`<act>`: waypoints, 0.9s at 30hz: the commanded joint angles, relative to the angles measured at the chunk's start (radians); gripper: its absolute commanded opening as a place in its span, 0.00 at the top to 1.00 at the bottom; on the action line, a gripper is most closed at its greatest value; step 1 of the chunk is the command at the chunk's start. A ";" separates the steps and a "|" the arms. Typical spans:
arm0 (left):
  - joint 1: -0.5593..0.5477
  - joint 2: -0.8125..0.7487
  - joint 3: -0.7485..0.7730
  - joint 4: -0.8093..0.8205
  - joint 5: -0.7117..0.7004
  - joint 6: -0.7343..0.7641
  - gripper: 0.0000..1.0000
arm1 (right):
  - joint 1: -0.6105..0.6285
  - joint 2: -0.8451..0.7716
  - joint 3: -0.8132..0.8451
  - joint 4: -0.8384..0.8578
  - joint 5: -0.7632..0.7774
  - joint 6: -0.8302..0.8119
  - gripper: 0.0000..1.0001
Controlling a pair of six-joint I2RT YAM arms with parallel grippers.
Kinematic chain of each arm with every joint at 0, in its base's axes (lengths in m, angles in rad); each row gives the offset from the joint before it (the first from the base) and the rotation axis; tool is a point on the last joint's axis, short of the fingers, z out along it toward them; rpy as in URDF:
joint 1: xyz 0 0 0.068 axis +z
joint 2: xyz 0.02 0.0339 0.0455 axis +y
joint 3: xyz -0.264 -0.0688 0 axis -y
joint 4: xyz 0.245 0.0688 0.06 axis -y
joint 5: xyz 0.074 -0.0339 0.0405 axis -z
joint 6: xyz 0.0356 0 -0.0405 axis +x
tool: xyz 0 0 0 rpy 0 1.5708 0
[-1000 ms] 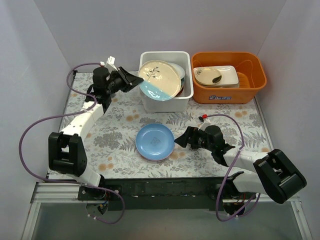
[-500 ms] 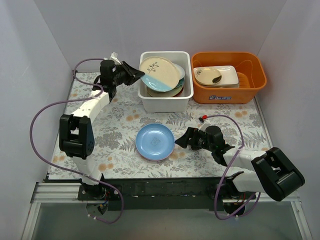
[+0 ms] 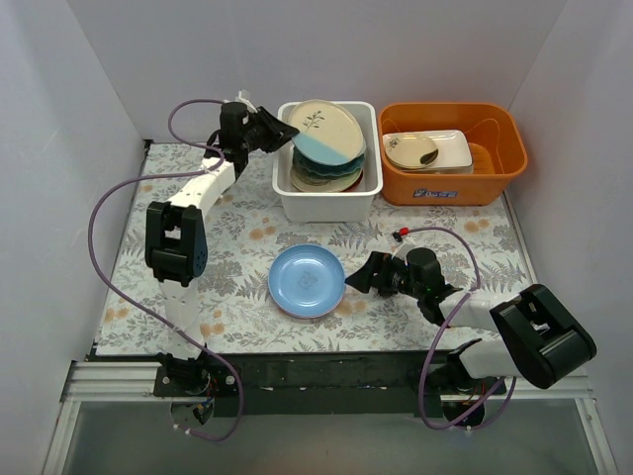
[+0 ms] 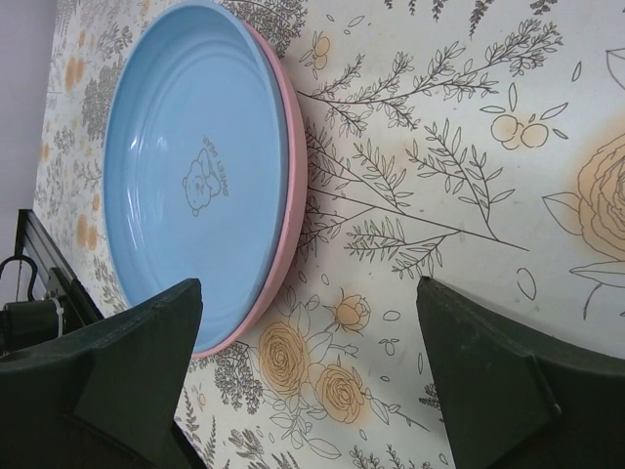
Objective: Place the plates into the plastic bin on the countertop
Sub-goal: Place the plate in the plastic bin.
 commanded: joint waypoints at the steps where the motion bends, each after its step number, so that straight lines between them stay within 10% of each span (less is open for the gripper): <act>1: -0.022 -0.010 0.125 0.068 0.018 -0.026 1.00 | -0.016 0.018 0.006 0.025 -0.019 -0.023 0.02; 24: -0.049 0.135 0.226 -0.016 0.010 0.022 0.99 | -0.033 0.023 0.003 0.028 -0.036 -0.027 0.02; 27: -0.048 0.137 0.226 -0.016 0.006 0.029 0.84 | -0.038 0.024 0.004 0.027 -0.037 -0.027 0.02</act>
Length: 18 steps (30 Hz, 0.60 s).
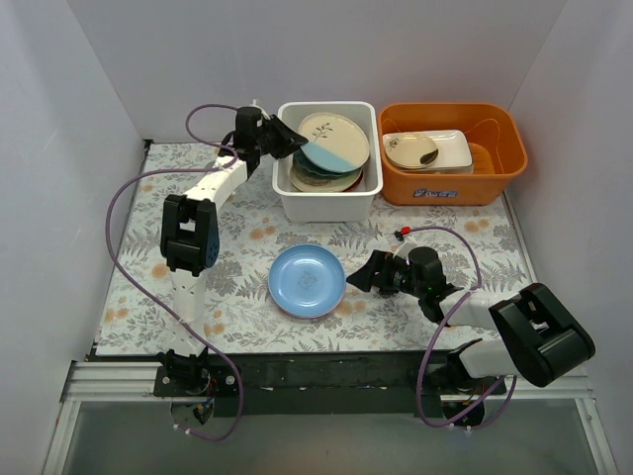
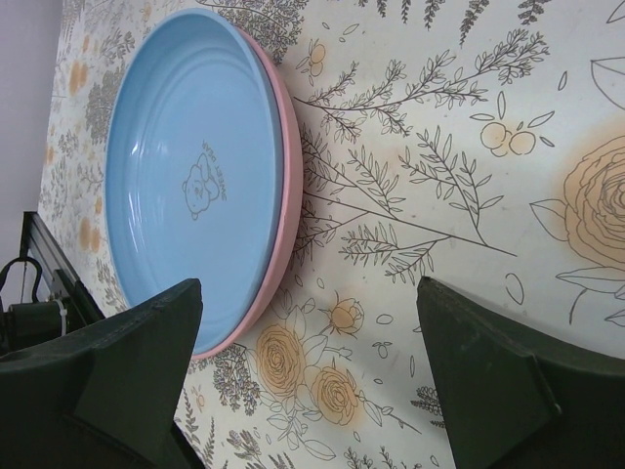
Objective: Place the plates into the plastic bin on the countertop
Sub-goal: Place the plate in the plastic bin.
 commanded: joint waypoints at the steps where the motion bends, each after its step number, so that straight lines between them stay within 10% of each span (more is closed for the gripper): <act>1: -0.007 -0.048 0.063 0.040 0.022 0.019 0.80 | -0.011 0.010 0.004 0.010 -0.008 -0.024 0.02; 9: -0.007 -0.036 0.140 -0.022 0.016 0.068 0.23 | -0.014 0.012 0.004 0.013 -0.016 -0.024 0.02; 18: -0.007 -0.146 0.069 -0.097 -0.093 0.131 0.03 | -0.017 0.001 0.001 0.008 -0.016 -0.026 0.02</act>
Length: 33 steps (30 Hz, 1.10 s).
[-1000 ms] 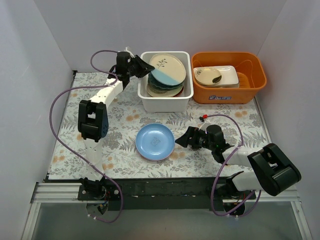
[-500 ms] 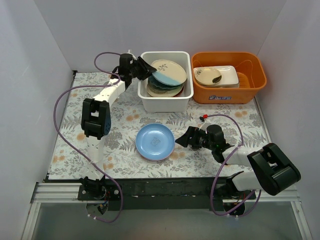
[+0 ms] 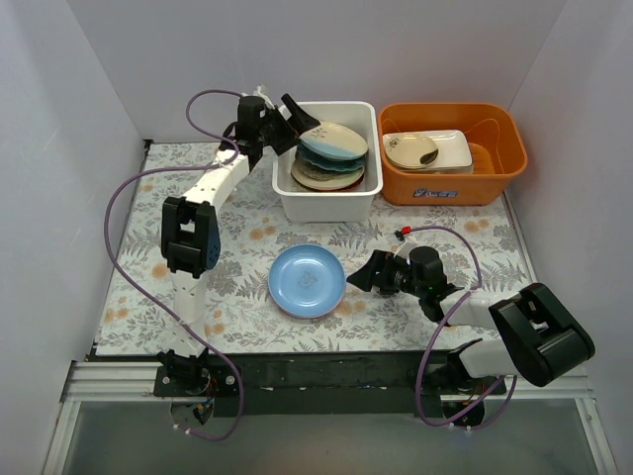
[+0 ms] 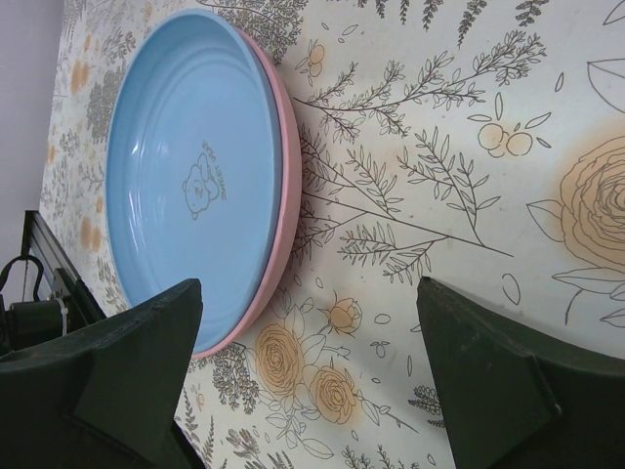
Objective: Place the plates into the plastic bin on the countertop
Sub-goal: Place the plate in the plastic bin, then pick up the plate at the center of the board.
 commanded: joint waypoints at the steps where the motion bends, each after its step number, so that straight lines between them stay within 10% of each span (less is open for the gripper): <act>1: 0.006 -0.158 -0.076 -0.037 -0.083 0.058 0.02 | -0.006 -0.001 0.000 0.007 -0.003 -0.022 0.02; 33: -0.016 -0.631 -0.603 0.093 -0.037 0.081 0.02 | -0.006 0.002 -0.008 0.047 -0.072 -0.005 0.12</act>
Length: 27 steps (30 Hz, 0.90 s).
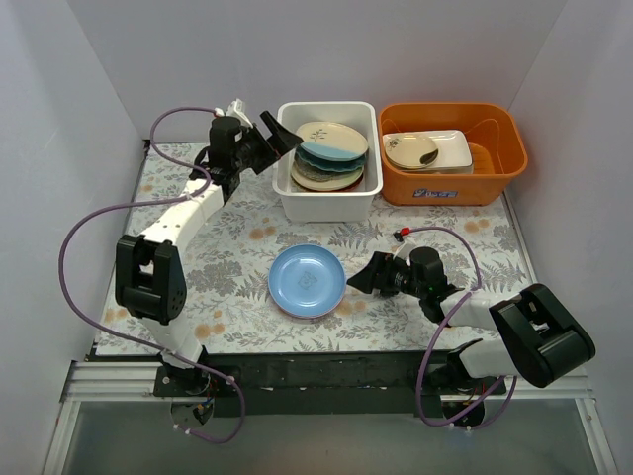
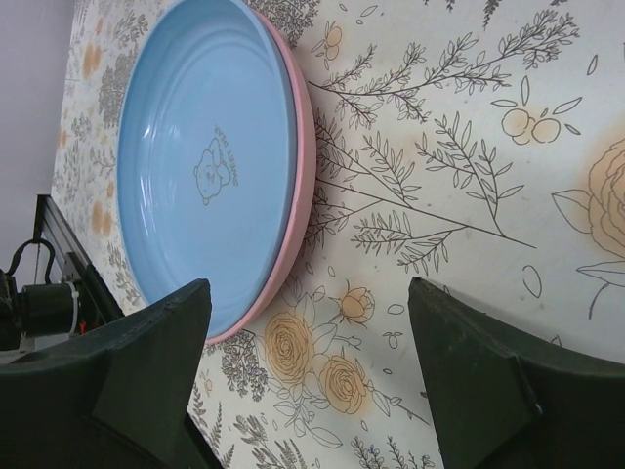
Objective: Place the plates into the plastic bin on the countertop
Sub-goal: Pick up the plate at the center of the board.
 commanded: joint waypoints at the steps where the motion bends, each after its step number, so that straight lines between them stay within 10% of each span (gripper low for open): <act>1: -0.022 -0.166 -0.098 0.010 0.033 0.023 0.02 | -0.006 0.013 -0.001 0.054 -0.043 -0.005 0.13; 27: -0.046 -0.530 -0.739 -0.030 0.005 0.057 0.03 | 0.040 0.264 0.071 0.188 -0.156 0.059 0.54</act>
